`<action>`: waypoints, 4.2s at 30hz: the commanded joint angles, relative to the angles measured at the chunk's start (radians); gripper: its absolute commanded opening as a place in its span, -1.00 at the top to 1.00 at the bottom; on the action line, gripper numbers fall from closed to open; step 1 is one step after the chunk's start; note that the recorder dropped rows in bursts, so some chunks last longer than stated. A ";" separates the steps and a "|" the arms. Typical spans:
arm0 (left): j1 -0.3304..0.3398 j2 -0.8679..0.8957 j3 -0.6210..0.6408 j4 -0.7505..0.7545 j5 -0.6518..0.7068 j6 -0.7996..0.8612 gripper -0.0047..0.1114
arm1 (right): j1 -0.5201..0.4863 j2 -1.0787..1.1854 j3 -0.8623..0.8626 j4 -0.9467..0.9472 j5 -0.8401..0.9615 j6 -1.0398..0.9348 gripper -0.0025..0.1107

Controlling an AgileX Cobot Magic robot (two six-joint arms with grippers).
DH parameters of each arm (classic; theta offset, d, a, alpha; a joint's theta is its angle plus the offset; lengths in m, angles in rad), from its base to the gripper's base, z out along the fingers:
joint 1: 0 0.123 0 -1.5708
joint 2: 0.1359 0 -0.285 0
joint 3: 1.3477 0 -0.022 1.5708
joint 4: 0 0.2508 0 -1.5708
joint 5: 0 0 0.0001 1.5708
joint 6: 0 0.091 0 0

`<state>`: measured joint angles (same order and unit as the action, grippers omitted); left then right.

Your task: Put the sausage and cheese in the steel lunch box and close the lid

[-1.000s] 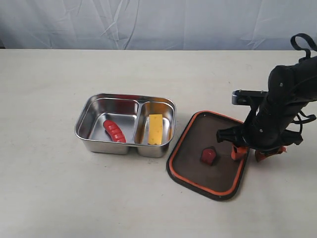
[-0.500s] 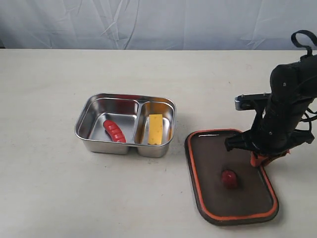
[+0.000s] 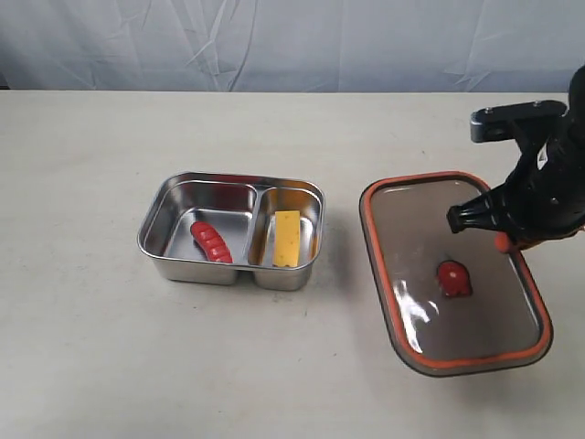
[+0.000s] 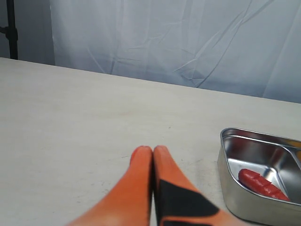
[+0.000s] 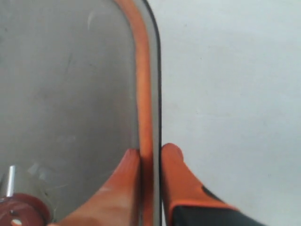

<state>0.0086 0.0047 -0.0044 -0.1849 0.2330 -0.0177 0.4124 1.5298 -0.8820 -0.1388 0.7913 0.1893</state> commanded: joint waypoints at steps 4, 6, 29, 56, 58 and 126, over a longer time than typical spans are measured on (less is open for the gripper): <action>-0.001 -0.005 0.004 -0.017 -0.162 0.002 0.92 | -0.003 -0.133 0.001 -0.012 0.001 0.000 0.97; -0.001 -0.005 0.004 -0.041 -0.258 -0.007 0.92 | -0.003 -0.159 0.001 -0.010 -0.011 -0.007 0.97; -0.175 0.837 -0.413 -1.510 0.671 1.099 0.81 | -0.003 -0.170 -0.001 0.658 -0.098 -0.671 0.97; -0.182 1.218 -0.521 -1.560 0.826 1.362 -0.07 | 0.123 -0.170 -0.001 0.780 -0.165 -0.766 0.97; -0.182 1.218 -0.523 -1.560 0.821 1.362 -0.07 | 0.139 -0.170 -0.001 0.780 -0.180 -0.766 0.97; -0.410 1.218 -0.747 -0.789 -0.122 1.415 0.92 | 0.205 -0.461 -0.001 0.320 -0.299 -0.423 0.14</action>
<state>-0.3453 1.2247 -0.7423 -1.0700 0.1716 1.3996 0.6170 1.0769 -0.8805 0.1933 0.4906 -0.2377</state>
